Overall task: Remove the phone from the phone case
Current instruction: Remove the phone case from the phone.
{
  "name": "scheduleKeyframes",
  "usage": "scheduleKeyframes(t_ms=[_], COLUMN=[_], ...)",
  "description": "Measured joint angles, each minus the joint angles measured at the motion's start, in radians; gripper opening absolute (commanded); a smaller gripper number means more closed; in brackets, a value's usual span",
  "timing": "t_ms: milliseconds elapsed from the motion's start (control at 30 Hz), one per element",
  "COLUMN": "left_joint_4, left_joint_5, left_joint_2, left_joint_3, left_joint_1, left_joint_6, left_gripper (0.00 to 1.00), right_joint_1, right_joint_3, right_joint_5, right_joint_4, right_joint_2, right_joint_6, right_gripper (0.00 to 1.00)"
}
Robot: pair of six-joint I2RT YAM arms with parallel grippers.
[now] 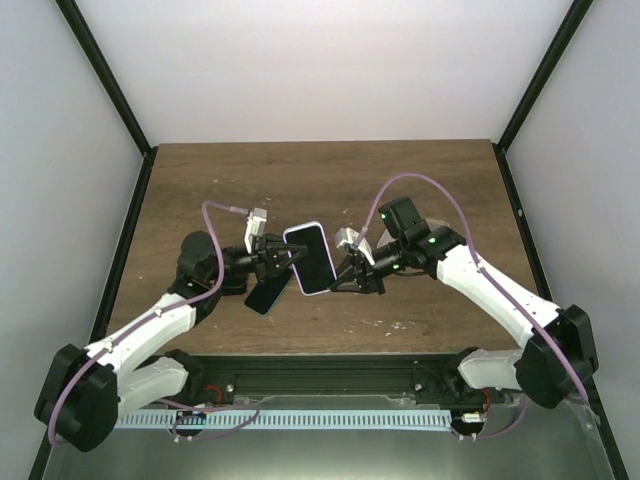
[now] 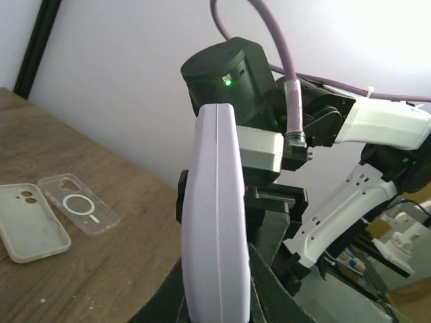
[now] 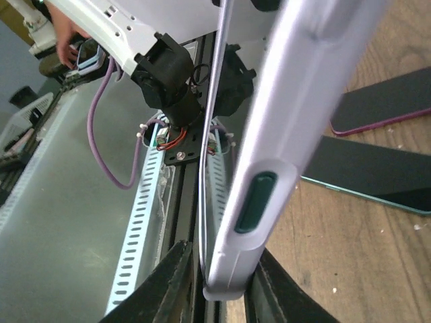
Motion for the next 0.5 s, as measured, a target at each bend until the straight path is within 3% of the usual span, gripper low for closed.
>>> scheduleKeyframes(t_ms=[500], left_joint_4=[0.072], left_joint_5=[0.098], left_joint_2=[0.054], left_joint_3=[0.02], left_joint_1=[0.0], left_joint_6=[-0.114], left_gripper=[0.0], right_joint_1=[0.004], right_joint_3=[0.014], right_joint_5=[0.004], right_joint_4=[-0.096], right_joint_2=[-0.055], right_joint_6=[-0.214], right_gripper=[0.21])
